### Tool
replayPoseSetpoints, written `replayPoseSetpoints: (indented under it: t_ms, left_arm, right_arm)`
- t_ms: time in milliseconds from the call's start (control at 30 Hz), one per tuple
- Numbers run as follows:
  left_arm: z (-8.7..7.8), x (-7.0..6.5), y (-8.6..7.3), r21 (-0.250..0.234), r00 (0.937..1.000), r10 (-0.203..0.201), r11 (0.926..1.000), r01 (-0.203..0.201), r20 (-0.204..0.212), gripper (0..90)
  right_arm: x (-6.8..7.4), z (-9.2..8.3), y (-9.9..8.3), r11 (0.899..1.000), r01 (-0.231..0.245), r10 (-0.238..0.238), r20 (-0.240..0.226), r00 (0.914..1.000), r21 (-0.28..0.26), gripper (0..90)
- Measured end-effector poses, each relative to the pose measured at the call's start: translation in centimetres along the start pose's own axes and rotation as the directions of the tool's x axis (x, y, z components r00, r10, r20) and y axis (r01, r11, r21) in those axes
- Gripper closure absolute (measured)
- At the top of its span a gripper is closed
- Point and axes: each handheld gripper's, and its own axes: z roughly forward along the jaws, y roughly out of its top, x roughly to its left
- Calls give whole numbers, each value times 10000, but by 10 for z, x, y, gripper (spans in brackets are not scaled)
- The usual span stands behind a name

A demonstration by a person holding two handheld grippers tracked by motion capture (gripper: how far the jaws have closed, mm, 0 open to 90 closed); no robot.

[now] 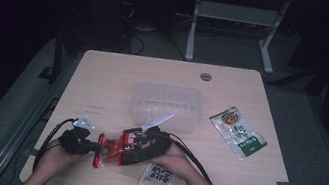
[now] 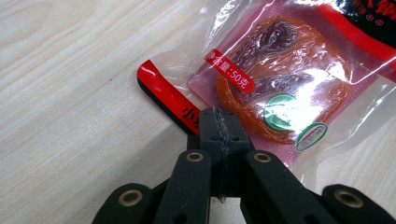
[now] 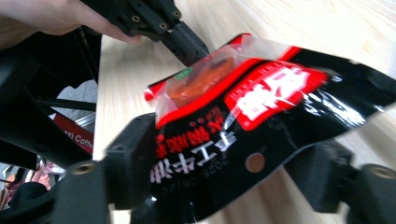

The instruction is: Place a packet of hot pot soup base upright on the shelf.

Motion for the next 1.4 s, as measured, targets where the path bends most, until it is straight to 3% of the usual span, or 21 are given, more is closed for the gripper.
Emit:
replayPoseSetpoints:
  t_ms: [133, 200, 433, 800, 1167, 1267, 1400]
  left_arm:
    - [0, 0, 0, -24, 10000, 32, 10000, -32, -16, 899]
    - [0, 1, 0, -18, 10000, 16, 10000, -16, 17, 899]
    - [1, 0, 0, -88, 10000, -63, 9999, 63, 24, 899]
    - [1, 0, 0, -140, 9999, -88, 9999, 89, 66, 899]
    - [1, 0, 0, -116, 9999, 125, 9999, -124, 83, 898]
    - [0, -1, 0, -188, 9997, 139, 9997, -136, 181, 898]
    - [-5, -4, 0, -418, 9995, 143, 9990, -131, 278, 898]
  right_arm:
    - [1, 2, 1, 9991, 432, -431, 52, 9991, -33, 395]
    - [2, -1, 2, 9990, 426, -426, 15, 9991, -126, 495]
    - [2, -2, 2, 9991, 401, -401, 8, 9992, -164, 637]
    - [4, 2, 6, 9953, 968, -967, 127, 9952, -87, 877]
    - [2, 1, 6, 9937, 1110, -1113, -118, 9937, -181, 900]
    - [1, -3, 5, 9957, 879, -889, -336, 9955, -280, 900]
    - [2, -10, 4, 9944, 965, -984, -443, 9942, -433, 900]
